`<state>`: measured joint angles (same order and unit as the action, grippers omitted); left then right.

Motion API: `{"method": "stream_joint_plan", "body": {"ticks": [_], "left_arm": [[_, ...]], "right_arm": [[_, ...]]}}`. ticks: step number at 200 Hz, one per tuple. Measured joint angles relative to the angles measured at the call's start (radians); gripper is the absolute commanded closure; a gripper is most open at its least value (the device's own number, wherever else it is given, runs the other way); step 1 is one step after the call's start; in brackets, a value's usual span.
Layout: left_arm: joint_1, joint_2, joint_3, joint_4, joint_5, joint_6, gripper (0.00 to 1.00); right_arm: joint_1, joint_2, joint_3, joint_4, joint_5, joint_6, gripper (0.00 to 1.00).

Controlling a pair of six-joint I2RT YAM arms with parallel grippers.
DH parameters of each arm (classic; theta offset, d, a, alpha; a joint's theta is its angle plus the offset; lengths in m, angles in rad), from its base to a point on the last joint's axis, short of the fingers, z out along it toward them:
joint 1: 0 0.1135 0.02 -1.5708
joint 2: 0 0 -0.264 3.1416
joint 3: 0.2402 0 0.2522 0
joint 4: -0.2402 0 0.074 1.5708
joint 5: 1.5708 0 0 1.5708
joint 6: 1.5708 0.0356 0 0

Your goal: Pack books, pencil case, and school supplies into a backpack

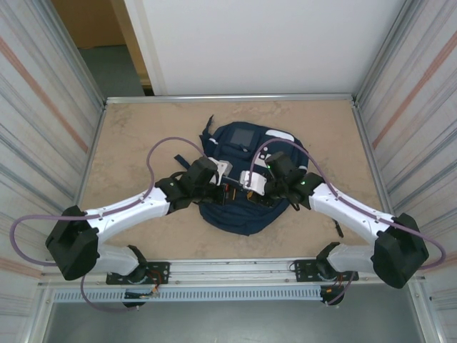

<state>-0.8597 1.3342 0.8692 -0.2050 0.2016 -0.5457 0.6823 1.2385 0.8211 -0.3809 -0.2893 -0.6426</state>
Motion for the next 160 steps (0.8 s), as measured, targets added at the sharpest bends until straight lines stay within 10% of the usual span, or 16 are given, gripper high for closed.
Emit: {"method": "stream_joint_plan", "body": {"ticks": [80, 113, 160], "left_arm": [[0.297, -0.089, -0.062, -0.089, 0.046, 0.201, 1.0], [0.228, -0.088, -0.06, -0.101, 0.029, 0.24, 1.0], [0.072, -0.17, -0.108, -0.048, 0.006, 0.143, 1.0]], "right_arm": [[-0.05, 0.043, 0.143, -0.16, -0.047, -0.372, 1.0], [-0.049, 0.113, 0.166, -0.185, -0.059, -0.398, 0.64], [-0.047, 0.087, 0.149, -0.108, -0.14, -0.277, 0.53]]}}
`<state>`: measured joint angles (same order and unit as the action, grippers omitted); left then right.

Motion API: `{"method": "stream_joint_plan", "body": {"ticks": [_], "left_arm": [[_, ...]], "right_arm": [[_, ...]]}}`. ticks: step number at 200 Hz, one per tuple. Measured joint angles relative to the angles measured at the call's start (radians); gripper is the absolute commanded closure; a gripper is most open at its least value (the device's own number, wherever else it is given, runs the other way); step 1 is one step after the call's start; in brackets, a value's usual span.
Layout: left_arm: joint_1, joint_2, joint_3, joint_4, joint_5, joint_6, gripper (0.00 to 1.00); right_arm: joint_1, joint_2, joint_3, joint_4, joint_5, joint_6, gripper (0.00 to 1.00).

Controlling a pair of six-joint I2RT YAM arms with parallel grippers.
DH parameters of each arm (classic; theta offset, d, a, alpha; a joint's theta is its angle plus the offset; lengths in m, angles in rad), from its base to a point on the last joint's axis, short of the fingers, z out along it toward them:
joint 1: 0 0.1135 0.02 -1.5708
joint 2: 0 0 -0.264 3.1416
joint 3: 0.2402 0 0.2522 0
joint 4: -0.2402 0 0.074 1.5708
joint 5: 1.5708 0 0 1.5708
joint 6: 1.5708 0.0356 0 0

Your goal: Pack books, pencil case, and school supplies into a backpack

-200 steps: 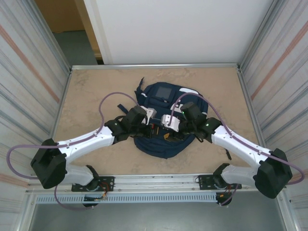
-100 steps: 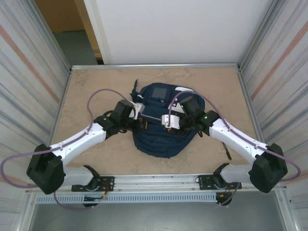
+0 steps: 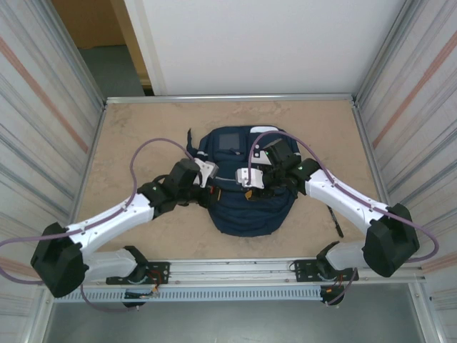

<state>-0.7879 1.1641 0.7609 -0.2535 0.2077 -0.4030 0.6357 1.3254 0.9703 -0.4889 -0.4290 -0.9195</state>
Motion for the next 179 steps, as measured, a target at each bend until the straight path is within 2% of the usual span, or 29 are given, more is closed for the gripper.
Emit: {"method": "stream_joint_plan", "body": {"ticks": [35, 43, 52, 61, 71, 82, 92, 105, 120, 138, 156, 179], "left_arm": [[-0.12, -0.022, -0.006, 0.018, -0.027, -0.062, 1.0], [-0.134, -0.022, -0.006, 0.019, -0.029, -0.068, 1.0], [-0.141, -0.022, -0.006, 0.018, -0.033, -0.069, 1.0], [-0.142, -0.022, -0.006, 0.016, -0.038, -0.069, 1.0], [-0.141, -0.022, -0.006, 0.012, -0.046, -0.065, 1.0], [-0.134, -0.026, -0.006, 0.003, -0.062, -0.053, 1.0], [-0.108, -0.041, -0.009, -0.014, -0.077, -0.041, 1.0], [-0.032, -0.078, -0.038, -0.011, -0.058, -0.023, 1.0], [0.077, -0.128, -0.09, 0.024, 0.04, -0.002, 1.0], [0.168, -0.167, -0.158, 0.077, 0.152, 0.024, 1.0], [0.235, -0.141, -0.183, 0.106, 0.237, 0.058, 1.0], [0.267, -0.05, -0.164, 0.133, 0.301, 0.119, 1.0]], "right_arm": [[0.035, -0.038, -0.043, 0.035, -0.014, 0.079, 0.57], [0.038, -0.042, -0.053, 0.033, -0.015, 0.09, 0.64], [0.038, -0.047, -0.064, 0.031, -0.018, 0.092, 0.81], [0.039, -0.051, -0.072, 0.028, -0.02, 0.102, 0.93], [0.039, -0.054, -0.075, 0.027, -0.021, 0.098, 0.99], [0.042, -0.063, -0.075, 0.024, -0.021, 0.081, 1.0], [0.046, -0.076, -0.077, 0.024, -0.021, 0.048, 1.0], [0.06, -0.092, -0.077, 0.026, -0.012, 0.001, 1.0], [0.1, -0.094, -0.072, 0.052, 0.014, -0.064, 1.0], [0.157, -0.084, -0.068, 0.09, 0.074, -0.134, 1.0], [0.18, -0.077, -0.068, 0.111, 0.108, -0.183, 1.0], [0.192, -0.072, -0.068, 0.111, 0.153, -0.239, 1.0]]}}
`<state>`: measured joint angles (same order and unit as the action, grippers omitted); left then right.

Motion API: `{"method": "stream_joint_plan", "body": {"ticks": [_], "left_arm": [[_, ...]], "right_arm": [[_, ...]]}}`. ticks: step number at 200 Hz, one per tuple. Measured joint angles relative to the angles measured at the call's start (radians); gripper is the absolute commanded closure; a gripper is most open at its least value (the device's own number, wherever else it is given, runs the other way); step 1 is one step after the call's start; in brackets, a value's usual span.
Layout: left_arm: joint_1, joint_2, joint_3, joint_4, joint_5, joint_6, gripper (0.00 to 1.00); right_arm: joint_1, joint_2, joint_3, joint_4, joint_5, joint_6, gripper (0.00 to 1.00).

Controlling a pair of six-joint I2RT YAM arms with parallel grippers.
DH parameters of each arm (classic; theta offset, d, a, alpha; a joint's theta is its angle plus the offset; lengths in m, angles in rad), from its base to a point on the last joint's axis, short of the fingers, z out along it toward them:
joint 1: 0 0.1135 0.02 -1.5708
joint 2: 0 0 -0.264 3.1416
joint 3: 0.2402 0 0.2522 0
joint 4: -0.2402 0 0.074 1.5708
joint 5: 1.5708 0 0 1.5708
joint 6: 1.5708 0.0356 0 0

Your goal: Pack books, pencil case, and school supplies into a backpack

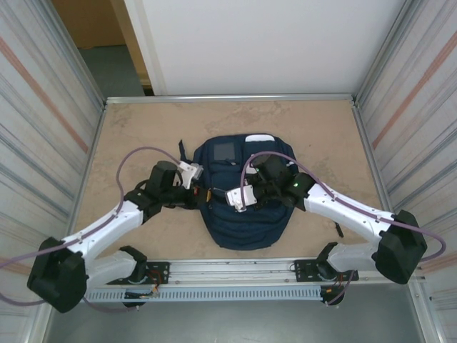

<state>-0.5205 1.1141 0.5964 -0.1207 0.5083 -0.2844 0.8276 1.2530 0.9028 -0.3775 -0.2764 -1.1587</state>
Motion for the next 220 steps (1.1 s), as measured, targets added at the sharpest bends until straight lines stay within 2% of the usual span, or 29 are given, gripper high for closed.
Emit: {"method": "stream_joint_plan", "body": {"ticks": [33, 53, 66, 95, 114, 138, 158, 192, 220], "left_arm": [[0.004, 0.123, 0.047, 0.014, 0.029, 0.077, 1.0], [0.011, 0.174, 0.053, 0.052, 0.01, 0.105, 0.9], [0.03, 0.212, 0.057, 0.068, 0.026, 0.115, 0.76], [0.057, 0.257, 0.06, 0.078, 0.039, 0.127, 0.73], [0.063, 0.253, 0.06, 0.079, 0.012, 0.137, 0.66], [0.14, 0.253, 0.056, 0.074, -0.185, 0.138, 0.58], [0.171, 0.242, 0.034, 0.077, -0.275, 0.136, 0.57], [0.172, 0.192, -0.017, 0.091, -0.288, 0.118, 0.55], [0.146, -0.01, -0.1, 0.113, -0.275, 0.098, 0.54]], "right_arm": [[0.005, 0.009, 0.0, -0.018, 0.061, -0.07, 1.0], [0.011, 0.009, 0.003, -0.028, 0.076, -0.102, 1.0], [0.016, 0.009, 0.005, -0.032, 0.087, -0.115, 1.0], [0.014, 0.011, 0.005, -0.043, 0.101, -0.136, 1.0], [0.014, 0.011, 0.005, -0.047, 0.099, -0.138, 1.0], [0.012, -0.011, 0.006, -0.12, 0.053, -0.152, 1.0], [0.013, -0.024, 0.006, -0.156, 0.011, -0.162, 1.0], [0.007, -0.022, 0.013, -0.182, -0.035, -0.163, 1.0], [-0.017, -0.001, 0.037, -0.177, -0.067, -0.164, 1.0]]}}
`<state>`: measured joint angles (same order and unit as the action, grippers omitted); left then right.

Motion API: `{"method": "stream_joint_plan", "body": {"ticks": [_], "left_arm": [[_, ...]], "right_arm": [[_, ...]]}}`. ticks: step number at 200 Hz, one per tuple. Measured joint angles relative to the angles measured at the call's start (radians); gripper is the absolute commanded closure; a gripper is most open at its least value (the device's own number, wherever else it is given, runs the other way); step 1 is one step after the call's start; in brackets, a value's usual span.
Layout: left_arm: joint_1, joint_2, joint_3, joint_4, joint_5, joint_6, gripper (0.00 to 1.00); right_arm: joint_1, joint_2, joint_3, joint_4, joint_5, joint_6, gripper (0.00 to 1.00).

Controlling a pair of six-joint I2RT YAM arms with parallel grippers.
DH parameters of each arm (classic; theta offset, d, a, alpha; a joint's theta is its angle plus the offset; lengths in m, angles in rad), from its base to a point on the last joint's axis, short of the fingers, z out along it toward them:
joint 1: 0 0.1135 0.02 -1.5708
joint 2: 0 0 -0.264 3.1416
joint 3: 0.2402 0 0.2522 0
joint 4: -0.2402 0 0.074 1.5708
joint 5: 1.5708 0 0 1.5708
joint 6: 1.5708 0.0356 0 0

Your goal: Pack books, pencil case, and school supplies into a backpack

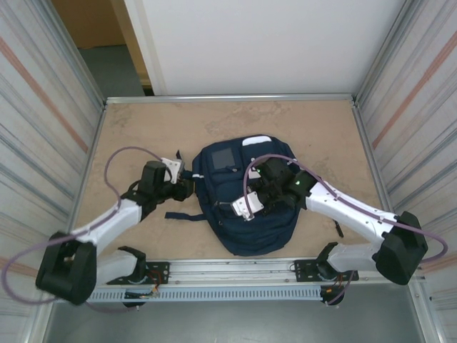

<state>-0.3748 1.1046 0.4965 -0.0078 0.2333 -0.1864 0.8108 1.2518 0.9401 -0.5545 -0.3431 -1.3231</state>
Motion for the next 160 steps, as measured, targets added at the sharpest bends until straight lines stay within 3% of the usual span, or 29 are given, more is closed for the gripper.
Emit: {"method": "stream_joint_plan", "body": {"ticks": [50, 89, 121, 124, 127, 129, 160], "left_arm": [[-0.018, -0.34, -0.055, 0.005, -0.015, -0.049, 0.55], [-0.072, -0.389, -0.1, 0.028, -0.049, -0.122, 0.53], [-0.09, -0.282, -0.037, -0.023, -0.042, -0.093, 0.51], [-0.09, -0.273, -0.028, -0.029, -0.037, -0.087, 0.51], [-0.09, -0.267, -0.02, -0.033, -0.032, -0.083, 0.52], [-0.09, -0.264, -0.016, -0.034, -0.031, -0.079, 0.52], [-0.125, -0.219, 0.073, -0.057, 0.032, 0.009, 0.52]], "right_arm": [[-0.009, 0.185, 0.16, -0.02, -0.052, -0.105, 1.0], [0.078, 0.304, 0.235, -0.058, -0.042, -0.262, 1.0], [0.121, 0.318, 0.211, -0.024, -0.041, -0.264, 0.53], [0.12, 0.317, 0.206, -0.018, -0.043, -0.244, 0.4], [0.119, 0.317, 0.2, -0.006, -0.045, -0.242, 0.07], [0.116, 0.315, 0.195, -0.002, -0.045, -0.222, 0.01], [0.05, 0.2, 0.038, 0.107, -0.075, -0.013, 0.01]]}}
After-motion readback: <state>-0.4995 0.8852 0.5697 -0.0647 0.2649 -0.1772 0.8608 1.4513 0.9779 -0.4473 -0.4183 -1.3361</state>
